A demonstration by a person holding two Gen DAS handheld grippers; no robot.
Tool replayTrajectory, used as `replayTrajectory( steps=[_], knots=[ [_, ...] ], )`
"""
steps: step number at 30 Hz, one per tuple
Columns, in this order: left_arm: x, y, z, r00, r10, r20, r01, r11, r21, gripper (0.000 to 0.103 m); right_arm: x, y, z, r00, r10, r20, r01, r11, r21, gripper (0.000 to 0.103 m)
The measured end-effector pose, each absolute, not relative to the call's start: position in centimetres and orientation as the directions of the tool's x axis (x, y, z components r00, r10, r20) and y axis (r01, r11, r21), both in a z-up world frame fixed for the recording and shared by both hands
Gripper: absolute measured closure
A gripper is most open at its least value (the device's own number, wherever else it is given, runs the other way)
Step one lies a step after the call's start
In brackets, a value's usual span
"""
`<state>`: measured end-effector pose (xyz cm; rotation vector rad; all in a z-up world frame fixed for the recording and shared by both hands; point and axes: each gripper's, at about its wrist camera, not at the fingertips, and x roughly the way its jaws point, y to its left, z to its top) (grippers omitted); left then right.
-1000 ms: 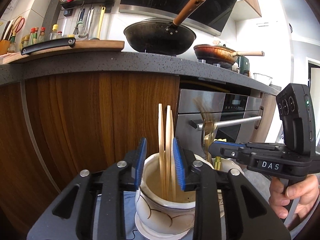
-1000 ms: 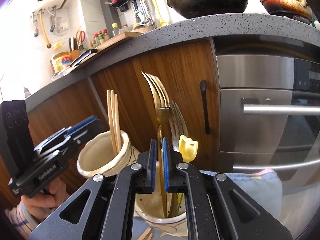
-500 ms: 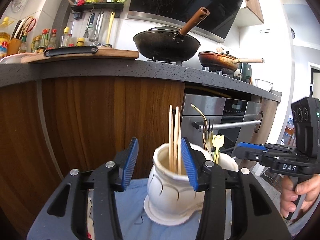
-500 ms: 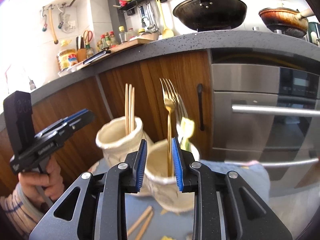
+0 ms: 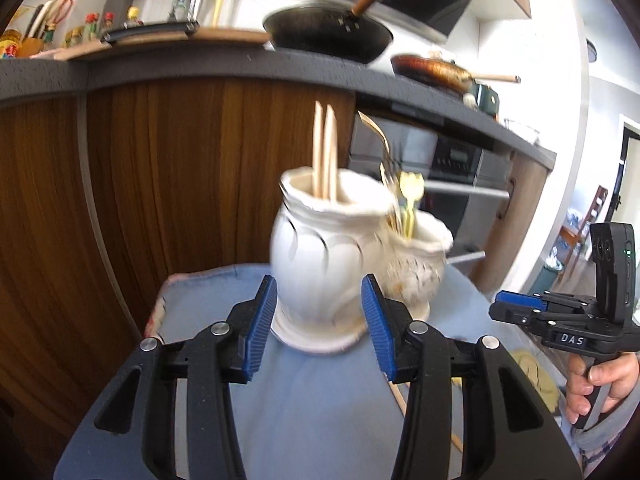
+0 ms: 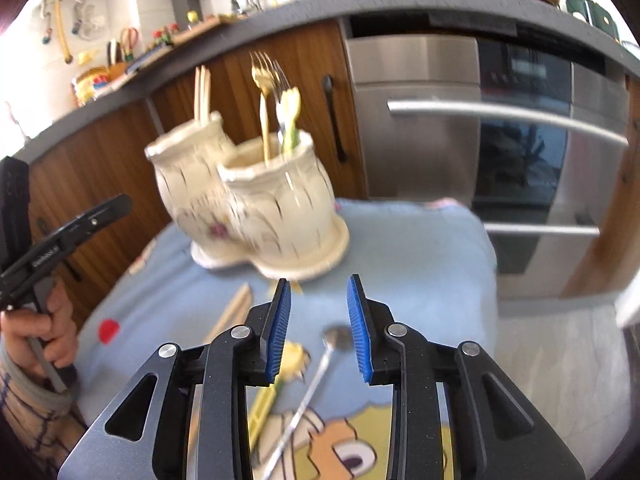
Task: Organize utensils
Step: 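Grasp a fourth chopstick with left tool while right tool grasps the silver spoon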
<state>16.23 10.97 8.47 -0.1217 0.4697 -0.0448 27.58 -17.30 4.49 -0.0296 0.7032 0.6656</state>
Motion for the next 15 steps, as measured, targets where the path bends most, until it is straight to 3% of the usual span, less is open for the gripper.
replayTrajectory(
  steps=[15],
  knots=[
    [17.6,5.1,2.7,0.731,-0.13,-0.67,0.127,0.99,-0.054,0.059,27.2,-16.8,0.8,0.508,0.475,-0.719,-0.554,0.819,0.149,0.066]
  ],
)
